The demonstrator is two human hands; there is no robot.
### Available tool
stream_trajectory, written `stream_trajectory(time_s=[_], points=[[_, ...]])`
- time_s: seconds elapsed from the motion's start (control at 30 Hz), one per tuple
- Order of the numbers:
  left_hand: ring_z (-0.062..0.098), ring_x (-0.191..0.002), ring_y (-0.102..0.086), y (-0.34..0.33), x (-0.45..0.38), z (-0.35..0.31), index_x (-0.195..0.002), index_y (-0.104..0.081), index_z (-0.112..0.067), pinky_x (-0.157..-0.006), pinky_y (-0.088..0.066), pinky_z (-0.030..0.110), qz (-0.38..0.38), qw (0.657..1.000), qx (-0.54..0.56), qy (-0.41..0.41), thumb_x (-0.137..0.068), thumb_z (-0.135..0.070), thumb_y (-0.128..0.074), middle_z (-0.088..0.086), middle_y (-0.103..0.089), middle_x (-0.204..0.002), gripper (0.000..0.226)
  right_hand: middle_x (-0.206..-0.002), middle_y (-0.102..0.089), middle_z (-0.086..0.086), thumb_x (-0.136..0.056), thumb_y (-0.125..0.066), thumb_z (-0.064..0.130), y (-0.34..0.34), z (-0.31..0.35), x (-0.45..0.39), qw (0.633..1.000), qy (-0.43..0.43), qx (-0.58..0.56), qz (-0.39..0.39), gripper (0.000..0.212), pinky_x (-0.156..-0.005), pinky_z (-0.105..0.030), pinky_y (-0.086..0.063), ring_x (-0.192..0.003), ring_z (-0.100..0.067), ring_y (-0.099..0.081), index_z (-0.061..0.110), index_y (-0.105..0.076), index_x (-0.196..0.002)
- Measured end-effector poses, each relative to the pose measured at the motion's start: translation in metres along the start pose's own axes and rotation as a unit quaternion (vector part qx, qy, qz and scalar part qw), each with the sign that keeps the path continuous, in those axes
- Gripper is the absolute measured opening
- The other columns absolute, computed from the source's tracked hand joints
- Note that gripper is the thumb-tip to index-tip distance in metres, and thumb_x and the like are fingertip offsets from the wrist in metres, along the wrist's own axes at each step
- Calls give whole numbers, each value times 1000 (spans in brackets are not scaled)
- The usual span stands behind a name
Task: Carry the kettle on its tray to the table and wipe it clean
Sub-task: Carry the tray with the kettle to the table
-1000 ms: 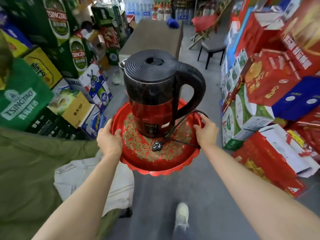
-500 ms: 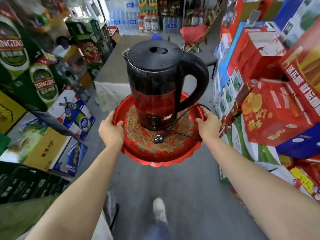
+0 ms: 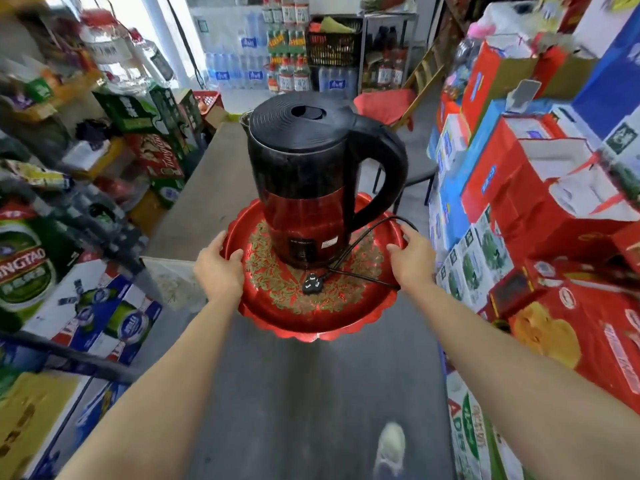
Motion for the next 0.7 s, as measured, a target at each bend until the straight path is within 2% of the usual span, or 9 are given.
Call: stream_trajectory(time_s=[0.07, 0.17, 0.23, 0.3, 0.5, 0.63, 0.7], points=[[26, -118, -64, -33, -33, -11, -136, -62, -25, -109, -46, 42, -8, 1000, 4, 10, -89, -14, -70, 8, -69, -126, 49, -107, -73, -8, -88, -61, 0, -11, 6, -47, 1000, -1, -6, 5, 40, -85, -26, -46, -99, -26, -66, 16, -66, -124], [24, -117, -64, -79, -76, -29, -136, -63, -24, -109, -46, 38, -24, 999, -1, 25, -89, -15, -71, 7, -69, -125, 49, -102, -70, -5, -88, -60, -1, -26, 14, -116, 1000, 8, 4, 11, 39, -77, -19, -39, -92, -22, -63, 13, -65, -124], [24, -116, -64, -109, -102, -41, -136, -63, -23, -108, -46, 38, -33, 999, -2, 30, -89, -15, -72, 7, -69, -124, 49, -104, -71, -11, -87, -60, -3, -36, 20, -163, 1000, 20, 14, 13, 39, -70, -13, -32, -92, -25, -62, 10, -65, -124], [23, -118, -64, -134, -128, -46, -136, -63, -22, -109, -46, 37, -45, 998, 2, 40, -88, -14, -73, 6, -69, -126, 50, -108, -71, -15, -86, -60, -3, -50, 27, -206, 999, 29, 26, 27, 40, -66, -15, -30, -98, -31, -63, 8, -64, -124], [23, -115, -65, -179, -205, -54, -137, -62, -23, -108, -47, 38, -88, 993, -17, 76, -86, -16, -74, 7, -70, -124, 52, -110, -71, -12, -83, -57, -2, -106, 60, -310, 995, 50, 45, 79, 45, -73, -18, -34, -102, -31, -64, 11, -64, -125], [25, -113, -65, -197, -266, -56, -135, -64, -21, -106, -45, 35, -121, 988, -44, 82, -86, -16, -74, 10, -72, -120, 51, -119, -70, -11, -85, -60, 3, -164, 85, -376, 990, 60, 53, 117, 50, -88, -28, -44, -110, -31, -63, 14, -60, -133], [26, -114, -65, -208, -299, -57, -135, -64, -20, -107, -44, 35, -134, 986, -44, 89, -86, -16, -74, 11, -72, -119, 50, -120, -69, -12, -86, -60, 4, -193, 100, -407, 989, 57, 56, 124, 49, -91, -32, -46, -111, -32, -63, 13, -59, -134]])
Point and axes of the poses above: each hand's wrist, its own x-axis away from the middle knuckle, its own y-axis out of the back of the hand, z = x × y, the point moved 2 cm from there along -x, towards the middle knuckle
